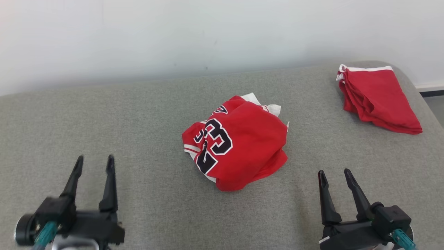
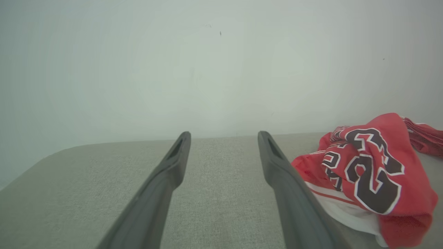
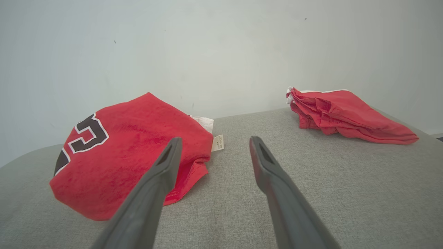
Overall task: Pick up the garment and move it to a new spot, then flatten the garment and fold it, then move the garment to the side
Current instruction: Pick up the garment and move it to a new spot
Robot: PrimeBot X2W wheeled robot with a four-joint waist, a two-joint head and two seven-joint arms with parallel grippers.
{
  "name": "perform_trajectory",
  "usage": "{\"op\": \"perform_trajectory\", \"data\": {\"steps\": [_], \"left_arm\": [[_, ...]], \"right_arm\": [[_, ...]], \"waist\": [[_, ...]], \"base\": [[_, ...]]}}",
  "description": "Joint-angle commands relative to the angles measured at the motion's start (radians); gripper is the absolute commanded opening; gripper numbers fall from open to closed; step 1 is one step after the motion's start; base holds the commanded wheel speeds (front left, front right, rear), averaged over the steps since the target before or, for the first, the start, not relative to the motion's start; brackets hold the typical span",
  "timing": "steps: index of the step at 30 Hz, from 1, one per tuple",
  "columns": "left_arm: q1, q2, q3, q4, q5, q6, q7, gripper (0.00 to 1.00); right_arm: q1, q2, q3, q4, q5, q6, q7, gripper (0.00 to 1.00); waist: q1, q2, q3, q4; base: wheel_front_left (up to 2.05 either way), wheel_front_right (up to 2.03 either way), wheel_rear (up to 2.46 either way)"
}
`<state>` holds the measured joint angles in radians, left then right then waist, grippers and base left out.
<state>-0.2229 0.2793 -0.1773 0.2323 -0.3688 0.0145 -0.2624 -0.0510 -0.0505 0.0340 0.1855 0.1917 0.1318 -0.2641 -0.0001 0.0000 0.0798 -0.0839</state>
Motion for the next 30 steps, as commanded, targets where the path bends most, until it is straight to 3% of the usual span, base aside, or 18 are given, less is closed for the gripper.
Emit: {"op": "perform_trajectory", "data": {"steps": [1,8,17,30], "left_arm": [[0.059,-0.012,0.031,-0.043,0.015,0.011,-0.003,1.00],[0.209,-0.082,0.152,-0.153,0.086,0.012,-0.003,1.00],[0.303,-0.189,0.263,-0.186,0.184,-0.048,-0.003,1.00],[0.324,-0.225,0.279,-0.184,0.273,-0.099,-0.003,1.00]], "right_arm": [[0.014,0.001,-0.007,-0.002,-0.003,-0.002,0.000,1.00],[0.023,0.001,-0.022,-0.006,-0.006,-0.002,0.000,1.00],[0.027,0.001,-0.019,-0.003,-0.012,-0.002,0.000,1.00],[0.036,0.001,-0.029,0.007,-0.007,-0.002,0.000,1.00]], "waist": [[0.0001,0.0000,-0.006,0.011],[0.0001,0.0000,-0.011,0.020],[0.0001,0.0000,-0.014,0.027],[0.0001,0.0000,-0.018,0.026]], "base": [[0.00,0.00,0.00],[0.00,0.00,0.00],[0.00,0.00,0.00],[0.00,0.00,0.00]]}}
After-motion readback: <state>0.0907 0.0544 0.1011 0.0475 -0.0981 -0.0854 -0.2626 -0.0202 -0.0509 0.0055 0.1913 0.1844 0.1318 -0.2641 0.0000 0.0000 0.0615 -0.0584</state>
